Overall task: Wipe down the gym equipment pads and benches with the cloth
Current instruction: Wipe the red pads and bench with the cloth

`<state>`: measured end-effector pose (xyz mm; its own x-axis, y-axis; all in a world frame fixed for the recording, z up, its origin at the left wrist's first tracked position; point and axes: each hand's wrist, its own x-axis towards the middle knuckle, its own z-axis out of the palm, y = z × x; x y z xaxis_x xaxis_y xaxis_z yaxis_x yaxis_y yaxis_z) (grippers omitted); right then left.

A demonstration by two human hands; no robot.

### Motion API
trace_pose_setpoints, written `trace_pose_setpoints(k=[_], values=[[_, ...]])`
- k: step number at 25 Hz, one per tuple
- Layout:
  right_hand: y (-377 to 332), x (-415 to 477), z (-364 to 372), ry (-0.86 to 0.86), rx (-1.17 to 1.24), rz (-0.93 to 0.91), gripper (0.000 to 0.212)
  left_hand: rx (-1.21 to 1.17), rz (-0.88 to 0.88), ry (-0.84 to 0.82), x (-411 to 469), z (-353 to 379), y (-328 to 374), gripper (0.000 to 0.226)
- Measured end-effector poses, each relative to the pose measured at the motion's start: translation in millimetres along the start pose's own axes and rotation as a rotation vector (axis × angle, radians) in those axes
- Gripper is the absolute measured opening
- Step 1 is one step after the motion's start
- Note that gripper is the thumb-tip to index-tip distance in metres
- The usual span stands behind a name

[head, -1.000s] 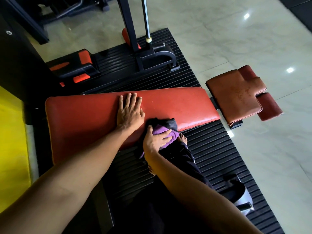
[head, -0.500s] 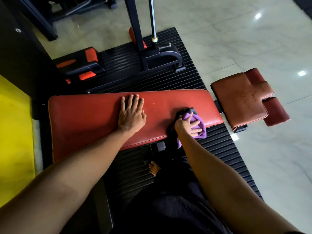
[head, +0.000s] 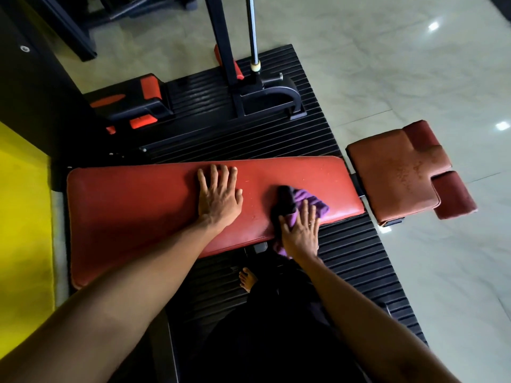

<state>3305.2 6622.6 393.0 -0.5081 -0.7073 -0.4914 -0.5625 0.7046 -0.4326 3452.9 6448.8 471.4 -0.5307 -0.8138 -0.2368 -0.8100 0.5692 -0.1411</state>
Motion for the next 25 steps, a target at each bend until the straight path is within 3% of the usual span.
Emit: trace_pose_setpoints(k=[3,5,8,11,15,20,25], values=[[-16,64,-24,-0.066,0.025,0.151,0.075,-0.003,0.003,0.02,4,1,-1,0.064],[-42,93,-32,-0.068,0.015,0.132,0.074,-0.018,0.008,0.038,8,2,3,0.064],[-64,75,-24,-0.027,-0.019,-0.148,0.072,-0.028,0.027,0.004,12,7,12,0.068],[-32,24,-12,-0.035,-0.09,-0.348,0.073,0.019,0.034,0.021,13,15,13,0.07],[25,37,-19,-0.057,-0.135,-0.168,0.088,0.023,0.03,0.054,13,18,11,0.071],[-30,106,-40,-0.056,-0.051,0.041,0.082,-0.047,0.009,0.046,25,13,26,0.068],[-46,76,-27,-0.016,-0.09,-0.345,0.076,-0.05,0.016,-0.011,41,14,41,0.068]])
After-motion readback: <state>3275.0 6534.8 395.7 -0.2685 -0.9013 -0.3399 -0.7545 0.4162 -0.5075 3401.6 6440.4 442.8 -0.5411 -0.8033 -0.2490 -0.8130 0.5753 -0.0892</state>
